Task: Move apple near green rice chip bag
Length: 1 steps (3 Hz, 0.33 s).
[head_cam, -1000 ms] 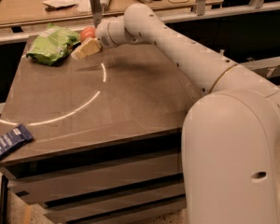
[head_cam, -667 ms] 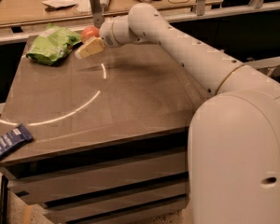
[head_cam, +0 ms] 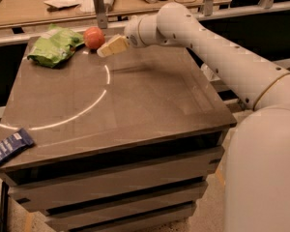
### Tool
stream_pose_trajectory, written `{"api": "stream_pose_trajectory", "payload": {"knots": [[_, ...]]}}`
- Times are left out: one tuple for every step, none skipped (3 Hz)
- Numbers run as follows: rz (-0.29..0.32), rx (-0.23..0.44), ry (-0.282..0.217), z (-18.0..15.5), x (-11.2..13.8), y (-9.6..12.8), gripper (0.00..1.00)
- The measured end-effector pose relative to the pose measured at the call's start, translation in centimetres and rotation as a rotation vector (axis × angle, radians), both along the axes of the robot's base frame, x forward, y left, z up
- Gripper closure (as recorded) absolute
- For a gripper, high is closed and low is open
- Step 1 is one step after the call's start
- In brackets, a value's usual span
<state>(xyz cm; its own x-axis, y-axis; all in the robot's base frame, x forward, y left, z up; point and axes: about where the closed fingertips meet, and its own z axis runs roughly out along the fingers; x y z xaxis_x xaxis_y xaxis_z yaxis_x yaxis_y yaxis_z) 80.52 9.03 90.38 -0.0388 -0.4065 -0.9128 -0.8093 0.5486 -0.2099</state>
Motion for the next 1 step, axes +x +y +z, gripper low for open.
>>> {"api": "stream_pose_trajectory", "payload": {"knots": [[0.000, 0.000, 0.000, -0.01, 0.00, 0.01, 0.00]]}}
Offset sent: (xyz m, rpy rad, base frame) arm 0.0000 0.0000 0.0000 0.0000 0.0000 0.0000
